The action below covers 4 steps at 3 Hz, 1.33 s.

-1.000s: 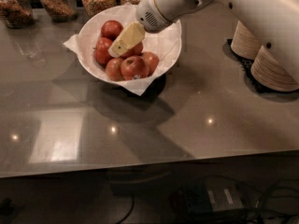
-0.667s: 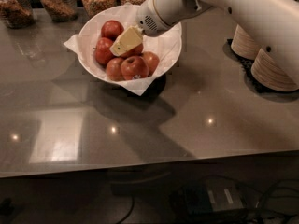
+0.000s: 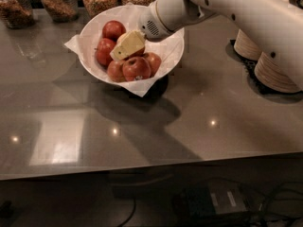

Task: Pick apple from white bowl

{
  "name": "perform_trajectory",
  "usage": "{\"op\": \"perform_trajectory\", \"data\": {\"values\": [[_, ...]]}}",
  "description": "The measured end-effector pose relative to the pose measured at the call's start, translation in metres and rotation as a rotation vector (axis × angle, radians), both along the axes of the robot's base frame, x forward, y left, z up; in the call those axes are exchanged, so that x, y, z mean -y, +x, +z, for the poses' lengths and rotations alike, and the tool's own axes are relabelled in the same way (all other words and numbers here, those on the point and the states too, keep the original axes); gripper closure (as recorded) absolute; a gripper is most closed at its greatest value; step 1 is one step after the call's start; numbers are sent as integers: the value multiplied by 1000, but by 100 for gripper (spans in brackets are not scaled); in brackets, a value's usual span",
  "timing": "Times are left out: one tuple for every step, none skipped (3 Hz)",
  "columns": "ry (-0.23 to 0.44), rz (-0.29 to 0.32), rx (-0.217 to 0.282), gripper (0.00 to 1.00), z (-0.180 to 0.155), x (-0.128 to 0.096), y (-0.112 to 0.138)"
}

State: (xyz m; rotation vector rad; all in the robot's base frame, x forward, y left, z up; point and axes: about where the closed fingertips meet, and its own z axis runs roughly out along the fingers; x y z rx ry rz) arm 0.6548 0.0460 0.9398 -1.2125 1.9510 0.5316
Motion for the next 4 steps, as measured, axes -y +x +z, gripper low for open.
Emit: {"op": "perform_trajectory", "data": {"values": [[3,-2,-1,22,-1,-1,1],[10,-12,-8,23,-7,-1,9],[8,-22,-18,23,-14,1,13],[7,-29,-29,24,-20,3,15]]}}
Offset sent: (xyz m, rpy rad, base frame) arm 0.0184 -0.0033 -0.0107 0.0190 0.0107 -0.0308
